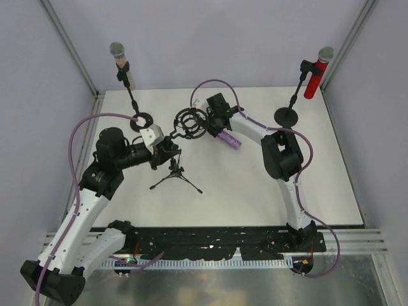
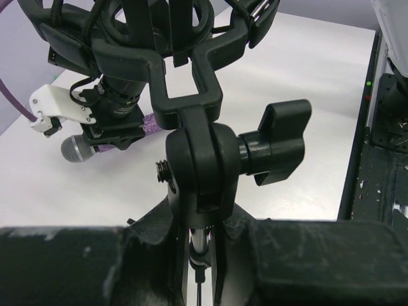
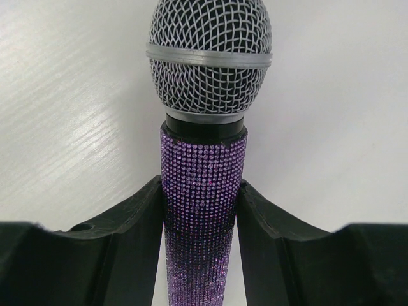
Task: Remove the microphone from the stand
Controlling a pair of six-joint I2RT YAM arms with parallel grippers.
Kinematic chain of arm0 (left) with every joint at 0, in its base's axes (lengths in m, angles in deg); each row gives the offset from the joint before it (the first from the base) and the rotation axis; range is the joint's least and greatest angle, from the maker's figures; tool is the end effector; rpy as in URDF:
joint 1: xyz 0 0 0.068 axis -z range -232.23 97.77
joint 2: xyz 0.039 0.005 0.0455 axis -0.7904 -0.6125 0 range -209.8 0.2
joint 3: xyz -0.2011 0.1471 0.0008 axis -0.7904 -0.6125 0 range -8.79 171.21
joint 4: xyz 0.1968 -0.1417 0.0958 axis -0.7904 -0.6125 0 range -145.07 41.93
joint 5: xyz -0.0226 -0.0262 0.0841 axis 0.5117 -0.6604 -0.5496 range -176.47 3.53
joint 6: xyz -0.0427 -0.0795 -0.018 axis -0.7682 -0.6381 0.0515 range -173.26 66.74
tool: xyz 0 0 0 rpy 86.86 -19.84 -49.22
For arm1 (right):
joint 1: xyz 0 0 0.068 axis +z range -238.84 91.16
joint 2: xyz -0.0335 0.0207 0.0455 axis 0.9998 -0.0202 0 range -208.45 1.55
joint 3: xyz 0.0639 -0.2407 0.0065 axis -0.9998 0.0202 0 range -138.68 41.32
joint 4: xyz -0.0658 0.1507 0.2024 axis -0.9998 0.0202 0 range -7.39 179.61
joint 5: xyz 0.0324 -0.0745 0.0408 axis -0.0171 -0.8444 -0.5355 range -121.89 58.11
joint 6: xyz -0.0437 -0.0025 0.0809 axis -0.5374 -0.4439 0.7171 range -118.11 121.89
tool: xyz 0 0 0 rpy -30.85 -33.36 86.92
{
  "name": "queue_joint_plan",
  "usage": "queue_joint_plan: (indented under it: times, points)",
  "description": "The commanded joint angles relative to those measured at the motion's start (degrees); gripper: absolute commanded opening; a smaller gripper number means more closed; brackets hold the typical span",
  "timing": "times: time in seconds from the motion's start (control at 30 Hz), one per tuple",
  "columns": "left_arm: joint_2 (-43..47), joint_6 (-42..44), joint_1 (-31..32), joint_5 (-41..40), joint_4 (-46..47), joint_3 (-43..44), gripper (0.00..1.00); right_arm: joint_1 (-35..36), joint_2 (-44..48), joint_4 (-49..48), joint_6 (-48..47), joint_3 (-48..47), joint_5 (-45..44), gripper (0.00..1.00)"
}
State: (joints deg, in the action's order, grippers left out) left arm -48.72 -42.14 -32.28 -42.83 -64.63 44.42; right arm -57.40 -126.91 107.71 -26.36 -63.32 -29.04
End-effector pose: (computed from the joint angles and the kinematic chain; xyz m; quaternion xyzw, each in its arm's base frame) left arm 0.1990 -0.1330 0.3436 0.4182 0.6340 -0.3334 0.5585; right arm 0.4410 0.2746 0.1393 -0.4735 0.8076 0.0331 0.3499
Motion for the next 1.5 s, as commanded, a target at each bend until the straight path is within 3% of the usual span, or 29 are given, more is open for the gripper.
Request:
queue_joint_plan:
  times: [0.0,0.17,0.5,0.87,1.0,1.27,1.47]
  points:
    - [1.55,-0.30,-0.96,1.10,4.68,-0.56,0.00,0.29,-0.38,-0.14,0.48,-2.67,-1.18,0.23]
    - [1.12,-1.97,-1.22,1.80,7.06,-1.62,0.00,0.90,-1.35,0.74,0.65,-1.80,-1.10,0.29]
    - [1.38,-2.76,-1.40,2.24,7.50,-1.88,0.00,0.81,-1.61,2.41,0.30,-2.59,-1.27,0.63]
    - [1.55,-3.38,-1.66,2.77,7.85,-2.06,0.00,0.81,-1.61,3.11,0.30,-2.67,-0.57,0.71]
    - [1.64,-3.38,-1.66,2.94,7.77,-2.23,0.00,0.81,-0.91,3.11,-0.31,-2.59,-0.66,0.80]
    - [0.59,-4.26,-1.66,3.38,10.13,-3.55,0.00,0.64,8.31,5.66,-2.25,-2.76,3.91,0.94]
    - [-2.05,-6.36,-1.58,3.21,12.95,-3.99,0.02,0.02,21.75,4.87,-2.60,4.61,8.83,0.99]
